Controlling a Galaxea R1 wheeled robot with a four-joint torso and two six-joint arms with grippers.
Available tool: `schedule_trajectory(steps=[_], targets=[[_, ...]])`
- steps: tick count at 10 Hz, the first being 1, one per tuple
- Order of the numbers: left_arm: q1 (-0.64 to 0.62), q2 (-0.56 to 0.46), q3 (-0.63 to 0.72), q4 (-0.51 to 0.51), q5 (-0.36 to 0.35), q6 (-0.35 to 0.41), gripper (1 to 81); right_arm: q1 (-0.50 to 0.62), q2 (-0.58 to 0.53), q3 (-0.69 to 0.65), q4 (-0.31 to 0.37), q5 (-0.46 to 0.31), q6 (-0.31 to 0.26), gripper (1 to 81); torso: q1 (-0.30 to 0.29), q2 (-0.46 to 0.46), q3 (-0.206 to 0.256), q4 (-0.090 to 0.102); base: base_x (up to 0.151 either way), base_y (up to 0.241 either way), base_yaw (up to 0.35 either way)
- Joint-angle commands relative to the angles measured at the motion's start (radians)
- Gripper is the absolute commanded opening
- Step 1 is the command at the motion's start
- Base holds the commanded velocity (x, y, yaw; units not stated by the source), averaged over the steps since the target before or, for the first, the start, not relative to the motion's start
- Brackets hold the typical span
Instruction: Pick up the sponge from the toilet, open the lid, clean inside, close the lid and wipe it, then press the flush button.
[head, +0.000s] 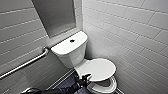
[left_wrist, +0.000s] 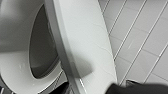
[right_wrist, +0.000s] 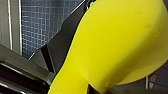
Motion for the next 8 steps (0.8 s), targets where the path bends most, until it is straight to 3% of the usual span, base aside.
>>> schedule_trajectory(steps=[1, 8], targets=[[-0.186, -0.039, 0.002, 0.023, -0.081, -0.042, 81.1, -0.024, -0.021, 0.012, -0.005, -0.048, 0.003, 1.0, 0.000, 0.000, 0.000, 0.000, 0.000, 0.000, 0.000], [-0.230, -0.145, 0.062, 0.023, -0.131, -0.101, 81.1, -0.026, -0.013, 0.007, -0.005, -0.048, 0.002, 1.0, 0.000, 0.000, 0.000, 0.000, 0.000, 0.000, 0.000]])
